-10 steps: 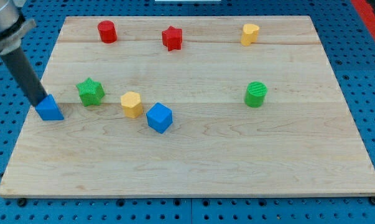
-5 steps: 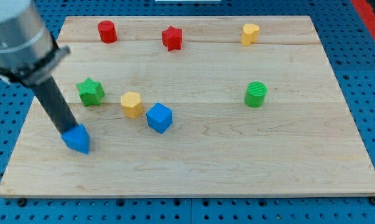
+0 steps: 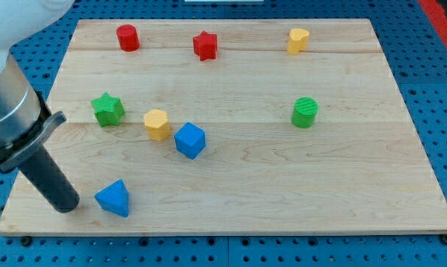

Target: Place the blue triangle below the green circle

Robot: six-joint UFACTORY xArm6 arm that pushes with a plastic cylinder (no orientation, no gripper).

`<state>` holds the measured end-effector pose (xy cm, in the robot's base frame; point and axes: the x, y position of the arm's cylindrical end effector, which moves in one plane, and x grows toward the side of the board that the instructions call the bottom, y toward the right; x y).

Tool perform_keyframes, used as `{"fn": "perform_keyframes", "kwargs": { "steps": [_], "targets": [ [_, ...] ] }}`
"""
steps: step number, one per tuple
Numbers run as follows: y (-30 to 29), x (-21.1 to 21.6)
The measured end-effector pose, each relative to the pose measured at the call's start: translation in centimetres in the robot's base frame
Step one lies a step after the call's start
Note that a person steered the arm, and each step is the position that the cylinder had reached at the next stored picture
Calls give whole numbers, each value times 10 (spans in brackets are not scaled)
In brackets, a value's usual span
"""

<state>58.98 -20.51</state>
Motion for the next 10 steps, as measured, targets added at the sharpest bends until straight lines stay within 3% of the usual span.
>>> {"fn": "perform_keyframes", "kwargs": {
  "steps": [1,3,5,7,9,10],
  "targets": [
    [42,2],
    [110,-41],
    [184,-24],
    [224,-14],
    [215,16],
    [236,5]
  ]
}}
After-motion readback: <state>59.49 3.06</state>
